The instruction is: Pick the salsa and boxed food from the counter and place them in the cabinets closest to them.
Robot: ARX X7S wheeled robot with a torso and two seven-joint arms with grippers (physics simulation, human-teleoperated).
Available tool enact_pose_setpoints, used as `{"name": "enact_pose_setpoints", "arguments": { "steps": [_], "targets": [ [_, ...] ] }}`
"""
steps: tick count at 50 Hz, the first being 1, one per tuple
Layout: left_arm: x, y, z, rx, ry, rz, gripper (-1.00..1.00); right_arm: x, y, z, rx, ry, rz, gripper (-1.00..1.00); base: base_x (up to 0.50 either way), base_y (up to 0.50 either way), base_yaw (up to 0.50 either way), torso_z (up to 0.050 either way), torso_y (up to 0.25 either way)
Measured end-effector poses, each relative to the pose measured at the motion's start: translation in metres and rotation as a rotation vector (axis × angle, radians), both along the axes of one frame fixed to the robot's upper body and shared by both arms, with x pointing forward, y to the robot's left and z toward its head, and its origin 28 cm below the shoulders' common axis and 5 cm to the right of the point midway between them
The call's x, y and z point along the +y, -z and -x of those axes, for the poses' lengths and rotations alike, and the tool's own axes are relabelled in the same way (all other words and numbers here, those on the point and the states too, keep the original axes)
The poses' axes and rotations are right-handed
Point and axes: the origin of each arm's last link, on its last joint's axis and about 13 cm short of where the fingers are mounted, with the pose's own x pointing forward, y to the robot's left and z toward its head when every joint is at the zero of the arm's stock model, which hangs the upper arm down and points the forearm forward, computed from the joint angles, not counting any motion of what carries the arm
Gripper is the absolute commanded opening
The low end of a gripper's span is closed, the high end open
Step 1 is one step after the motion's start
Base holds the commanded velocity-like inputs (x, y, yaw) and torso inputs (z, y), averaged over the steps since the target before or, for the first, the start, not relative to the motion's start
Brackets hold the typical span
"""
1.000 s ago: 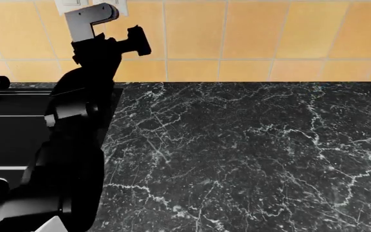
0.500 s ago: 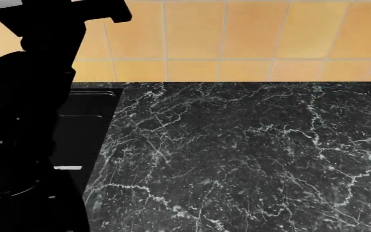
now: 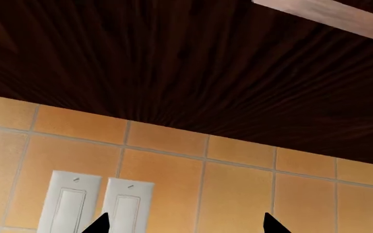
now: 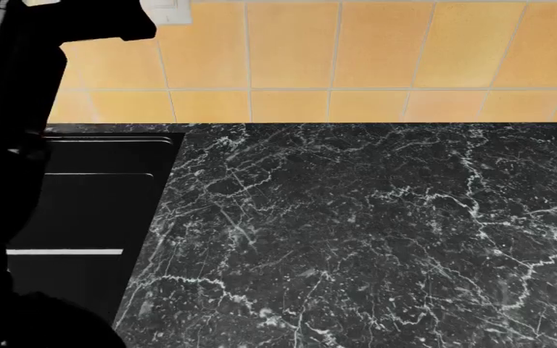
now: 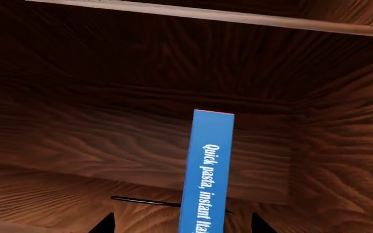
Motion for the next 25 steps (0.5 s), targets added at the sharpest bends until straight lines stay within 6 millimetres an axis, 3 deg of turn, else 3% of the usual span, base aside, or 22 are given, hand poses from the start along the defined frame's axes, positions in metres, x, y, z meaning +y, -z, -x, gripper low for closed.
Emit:
{"name": "enact_pose_setpoints", "arguments": {
  "steps": [25],
  "targets": [
    [0.018,-0.003,0.063,-0.14,-0.038,0.092,1.0,-0.01,0.025,0.025,-0.048,-0.079,-0.002,1.0,0.0,0.0,0.0,0.0,0.0]
  ]
}}
